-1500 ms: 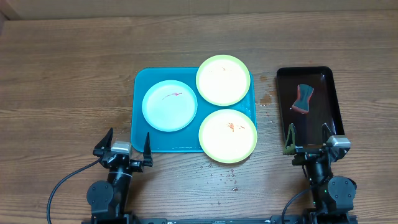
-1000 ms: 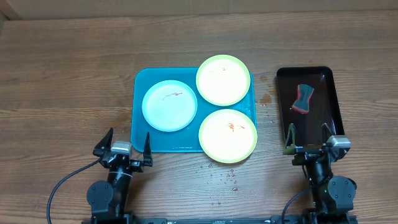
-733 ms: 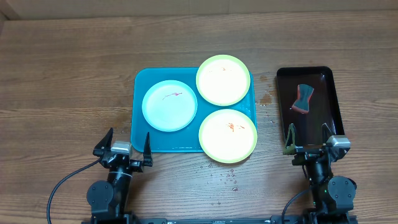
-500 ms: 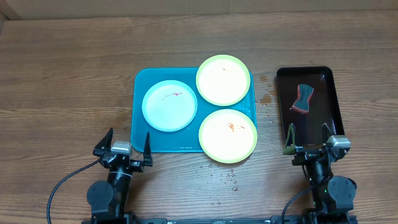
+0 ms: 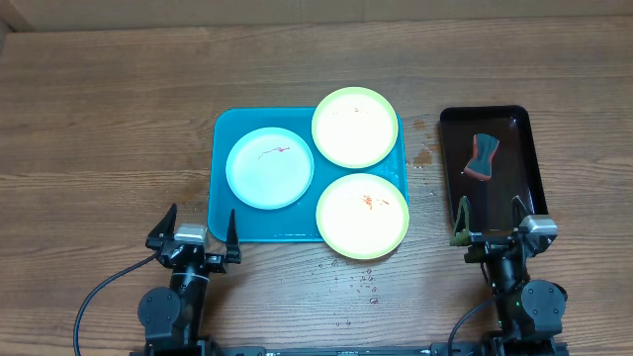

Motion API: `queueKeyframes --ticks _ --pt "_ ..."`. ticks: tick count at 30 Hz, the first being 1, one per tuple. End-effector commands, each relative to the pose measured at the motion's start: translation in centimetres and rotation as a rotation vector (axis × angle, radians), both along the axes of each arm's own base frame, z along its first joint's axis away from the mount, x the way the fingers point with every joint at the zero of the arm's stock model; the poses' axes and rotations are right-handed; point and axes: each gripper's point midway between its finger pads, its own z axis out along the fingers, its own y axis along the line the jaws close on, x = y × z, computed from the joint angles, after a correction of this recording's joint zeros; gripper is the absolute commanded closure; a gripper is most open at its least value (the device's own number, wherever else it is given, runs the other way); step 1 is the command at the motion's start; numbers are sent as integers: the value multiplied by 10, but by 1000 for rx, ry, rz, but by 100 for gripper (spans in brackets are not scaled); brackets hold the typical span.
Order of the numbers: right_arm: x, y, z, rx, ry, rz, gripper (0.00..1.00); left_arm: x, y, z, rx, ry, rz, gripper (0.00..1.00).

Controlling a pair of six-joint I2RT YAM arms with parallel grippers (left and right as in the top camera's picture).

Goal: Clean dirty plates on tray and stack at the side

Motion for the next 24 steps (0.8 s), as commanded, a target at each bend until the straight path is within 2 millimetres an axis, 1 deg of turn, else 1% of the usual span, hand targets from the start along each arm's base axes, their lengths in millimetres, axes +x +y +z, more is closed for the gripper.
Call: queueKeyframes --ticks 1,5,24 --pt "0 1 -1 0 -7 5 0 0 1 0 28 -8 9 0" --pt "0 -5 0 -2 -13 -29 0 0 -3 3 27 -22 -18 0" --pt "0 -4 0 -1 -10 -22 0 -1 -6 1 21 -13 -36 0"
